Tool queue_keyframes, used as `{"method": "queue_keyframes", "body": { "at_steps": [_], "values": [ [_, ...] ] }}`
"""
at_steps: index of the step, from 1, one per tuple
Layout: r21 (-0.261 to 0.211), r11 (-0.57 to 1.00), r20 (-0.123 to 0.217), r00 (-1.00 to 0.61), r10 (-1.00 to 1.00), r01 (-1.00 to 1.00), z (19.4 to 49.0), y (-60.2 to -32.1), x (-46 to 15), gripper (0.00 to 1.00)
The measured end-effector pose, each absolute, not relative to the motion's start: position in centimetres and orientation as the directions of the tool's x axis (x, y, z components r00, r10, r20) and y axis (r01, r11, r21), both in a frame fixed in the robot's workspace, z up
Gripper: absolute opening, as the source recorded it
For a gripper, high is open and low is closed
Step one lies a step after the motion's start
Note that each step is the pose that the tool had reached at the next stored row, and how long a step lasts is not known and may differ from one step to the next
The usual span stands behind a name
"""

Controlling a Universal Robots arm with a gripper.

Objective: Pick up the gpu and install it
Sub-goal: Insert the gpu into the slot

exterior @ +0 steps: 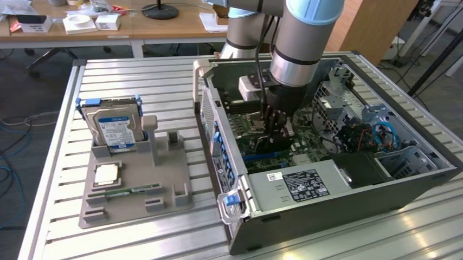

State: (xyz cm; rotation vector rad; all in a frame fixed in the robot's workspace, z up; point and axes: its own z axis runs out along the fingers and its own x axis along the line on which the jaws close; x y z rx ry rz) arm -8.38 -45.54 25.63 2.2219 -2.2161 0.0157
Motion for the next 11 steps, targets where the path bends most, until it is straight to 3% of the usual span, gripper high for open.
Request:
{"method": "queue_keyframes", "body": {
  "at_steps": [11],
  "values": [
    [-0.005, -0.004, 0.009, 0.004, -1.0, -1.0, 25.39, -45.54, -8.39, 0.26]
  ]
}}
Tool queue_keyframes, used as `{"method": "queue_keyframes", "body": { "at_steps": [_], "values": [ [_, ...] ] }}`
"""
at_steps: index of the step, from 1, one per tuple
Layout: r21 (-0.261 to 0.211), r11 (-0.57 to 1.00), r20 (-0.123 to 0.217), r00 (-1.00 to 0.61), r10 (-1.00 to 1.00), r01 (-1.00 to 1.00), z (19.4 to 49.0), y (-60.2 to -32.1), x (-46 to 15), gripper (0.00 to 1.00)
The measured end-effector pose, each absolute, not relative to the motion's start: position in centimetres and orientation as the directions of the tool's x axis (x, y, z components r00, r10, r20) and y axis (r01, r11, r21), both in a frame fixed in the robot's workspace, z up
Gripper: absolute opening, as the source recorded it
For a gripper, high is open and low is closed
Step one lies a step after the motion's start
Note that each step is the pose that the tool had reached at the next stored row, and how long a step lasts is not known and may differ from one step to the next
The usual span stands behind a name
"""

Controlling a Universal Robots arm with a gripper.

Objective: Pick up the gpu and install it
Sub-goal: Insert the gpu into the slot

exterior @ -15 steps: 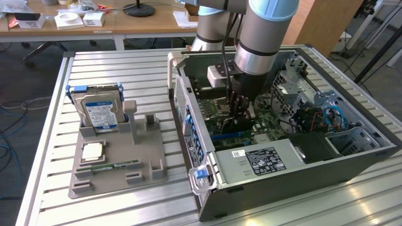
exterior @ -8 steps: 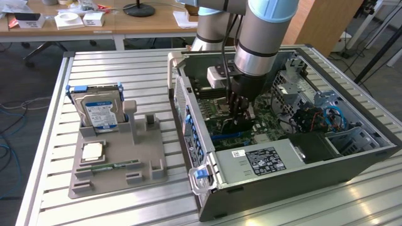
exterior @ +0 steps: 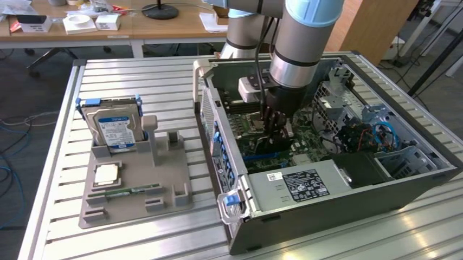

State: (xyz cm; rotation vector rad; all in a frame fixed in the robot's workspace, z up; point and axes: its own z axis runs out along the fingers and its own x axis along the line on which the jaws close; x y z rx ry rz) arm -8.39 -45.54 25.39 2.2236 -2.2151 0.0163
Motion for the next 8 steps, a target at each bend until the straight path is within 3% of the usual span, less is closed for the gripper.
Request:
{"method": "queue_keyframes", "body": {
  "at_steps": [8],
  "values": [
    [-0.005, -0.004, 0.009, 0.004, -1.0, -1.0, 25.31, -45.54, -8.4, 0.26]
  ]
}}
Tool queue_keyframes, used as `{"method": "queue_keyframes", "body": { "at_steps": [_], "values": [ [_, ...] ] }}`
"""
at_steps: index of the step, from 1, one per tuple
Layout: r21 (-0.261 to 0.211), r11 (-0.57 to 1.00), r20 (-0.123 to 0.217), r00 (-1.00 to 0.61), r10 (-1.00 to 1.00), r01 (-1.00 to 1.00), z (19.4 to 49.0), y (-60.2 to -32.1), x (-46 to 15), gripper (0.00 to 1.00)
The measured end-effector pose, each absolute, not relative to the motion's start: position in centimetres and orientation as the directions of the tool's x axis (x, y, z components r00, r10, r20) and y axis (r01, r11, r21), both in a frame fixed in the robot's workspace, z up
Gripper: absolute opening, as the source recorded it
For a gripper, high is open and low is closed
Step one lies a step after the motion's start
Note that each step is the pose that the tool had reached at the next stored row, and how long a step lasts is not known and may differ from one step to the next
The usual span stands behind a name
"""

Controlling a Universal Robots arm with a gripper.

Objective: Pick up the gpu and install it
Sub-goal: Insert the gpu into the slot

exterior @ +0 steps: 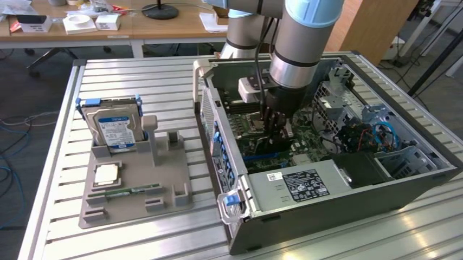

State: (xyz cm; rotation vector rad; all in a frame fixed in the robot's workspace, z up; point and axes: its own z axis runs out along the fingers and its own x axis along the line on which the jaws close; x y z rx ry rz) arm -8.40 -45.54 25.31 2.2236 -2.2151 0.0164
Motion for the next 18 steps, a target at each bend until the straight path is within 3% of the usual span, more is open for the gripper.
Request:
{"method": "queue_keyframes", "body": {
  "at_steps": [18],
  "values": [
    [-0.005, -0.004, 0.009, 0.004, -1.0, -1.0, 25.24, -45.51, -8.58, 0.26]
  ]
}}
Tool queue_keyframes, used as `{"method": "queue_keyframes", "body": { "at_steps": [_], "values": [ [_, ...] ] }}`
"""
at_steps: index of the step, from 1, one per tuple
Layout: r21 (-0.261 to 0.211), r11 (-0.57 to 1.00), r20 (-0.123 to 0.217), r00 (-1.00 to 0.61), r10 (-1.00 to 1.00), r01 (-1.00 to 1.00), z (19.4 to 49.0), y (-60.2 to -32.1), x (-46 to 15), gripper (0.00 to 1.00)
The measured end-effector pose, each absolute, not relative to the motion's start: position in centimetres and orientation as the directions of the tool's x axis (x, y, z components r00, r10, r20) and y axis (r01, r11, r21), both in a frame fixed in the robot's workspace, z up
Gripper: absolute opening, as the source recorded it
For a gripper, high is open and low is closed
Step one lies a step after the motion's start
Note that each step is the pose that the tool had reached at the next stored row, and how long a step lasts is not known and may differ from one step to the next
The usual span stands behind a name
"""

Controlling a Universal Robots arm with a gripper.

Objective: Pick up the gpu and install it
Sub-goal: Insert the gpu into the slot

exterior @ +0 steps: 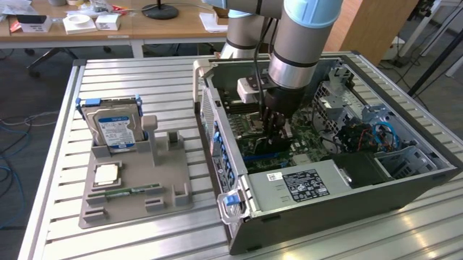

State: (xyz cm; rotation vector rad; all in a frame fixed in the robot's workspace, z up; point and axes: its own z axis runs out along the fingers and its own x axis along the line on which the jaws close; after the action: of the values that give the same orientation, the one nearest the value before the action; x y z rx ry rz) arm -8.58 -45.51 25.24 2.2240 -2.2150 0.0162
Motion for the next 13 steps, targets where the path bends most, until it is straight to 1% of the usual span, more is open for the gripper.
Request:
{"method": "queue_keyframes", "body": {
  "at_steps": [13],
  "values": [
    [-0.005, -0.004, 0.009, 0.004, -1.0, -1.0, 25.09, -45.41, -8.59, 0.26]
  ]
}}
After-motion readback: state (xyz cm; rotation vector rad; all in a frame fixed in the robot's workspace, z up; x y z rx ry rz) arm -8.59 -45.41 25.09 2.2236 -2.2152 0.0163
